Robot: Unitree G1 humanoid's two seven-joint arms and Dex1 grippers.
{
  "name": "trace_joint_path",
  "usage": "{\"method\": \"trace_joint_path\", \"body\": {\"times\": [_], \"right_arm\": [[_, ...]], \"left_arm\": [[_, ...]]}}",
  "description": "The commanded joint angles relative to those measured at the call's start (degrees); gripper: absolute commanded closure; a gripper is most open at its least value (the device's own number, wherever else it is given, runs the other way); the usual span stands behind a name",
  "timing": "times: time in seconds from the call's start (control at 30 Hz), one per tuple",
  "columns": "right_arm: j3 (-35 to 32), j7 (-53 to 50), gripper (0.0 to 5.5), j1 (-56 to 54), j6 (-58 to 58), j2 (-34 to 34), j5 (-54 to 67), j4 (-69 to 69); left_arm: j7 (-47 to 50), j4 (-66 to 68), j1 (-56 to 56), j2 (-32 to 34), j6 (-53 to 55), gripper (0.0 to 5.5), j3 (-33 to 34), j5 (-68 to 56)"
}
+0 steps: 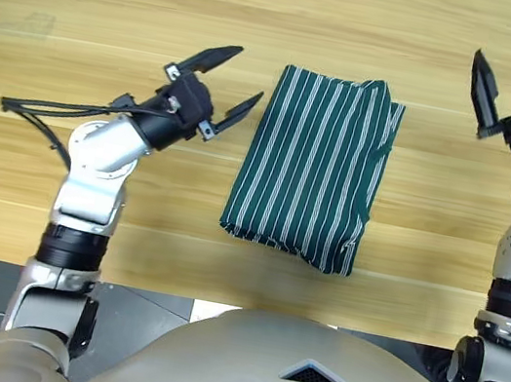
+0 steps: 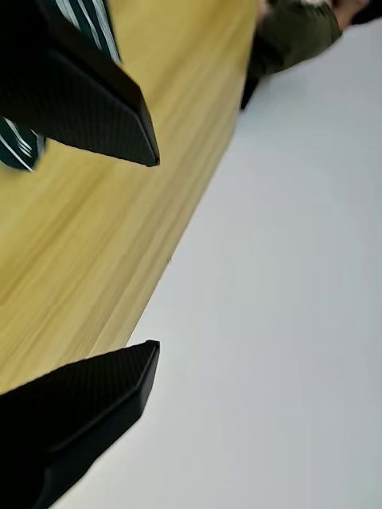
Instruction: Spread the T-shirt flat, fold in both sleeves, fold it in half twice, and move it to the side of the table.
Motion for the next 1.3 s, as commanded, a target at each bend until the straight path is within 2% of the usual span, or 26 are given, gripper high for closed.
{"method": "trace_joint_path", "body": {"times": [0.03,0.13,0.2,0.3,0.37,0.43,0.7,0.87,1.3], "right_arm": [[0.5,8.3,1.44,10.5,-3.0,-7.7,-1.6,-8.0],[5.7,15.9,1.44,21.0,-12.3,-14.5,-9.4,-9.5],[9.4,19.1,1.44,22.5,-17.5,-17.8,-14.0,-8.7],[13.9,19.7,1.44,21.5,-22.2,-18.7,-18.6,-6.4],[16.8,18.8,1.44,19.0,-24.1,-17.7,-21.8,-3.7],[18.9,18.0,1.44,16.3,-25.1,-17.1,-23.0,-1.9],[20.7,15.6,1.44,15.9,-23.9,-17.7,-19.3,0.6],[21.8,15.6,1.44,15.0,-21.8,-16.9,-16.8,-0.5],[26.7,17.0,1.44,12.9,-20.5,-16.7,-15.5,-1.7]], "left_arm": [[-11.3,-8.8,15.9,13.2,2.4,2.65,10.7,-1.9],[-17.3,-11.8,25.9,19.9,-0.8,2.65,13.7,5.7],[-18.2,-12.3,28.5,21.7,-6.4,2.65,10.5,12.6],[-17.2,-9.7,24.1,20.4,-12.7,2.65,2.8,19.0],[-15.7,-3.9,17.2,17.0,-14.6,2.65,-2.6,21.5],[-13.9,1.2,11.9,14.7,-15.8,2.65,-5.4,22.6],[-8.3,13.4,5.9,12.2,-21.3,2.65,-9.2,23.9],[-7.0,15.0,4.5,10.3,-21.2,2.65,-11.1,22.8],[-7.8,13.3,5.9,11.8,-21.8,2.65,-15.9,23.9]]}}
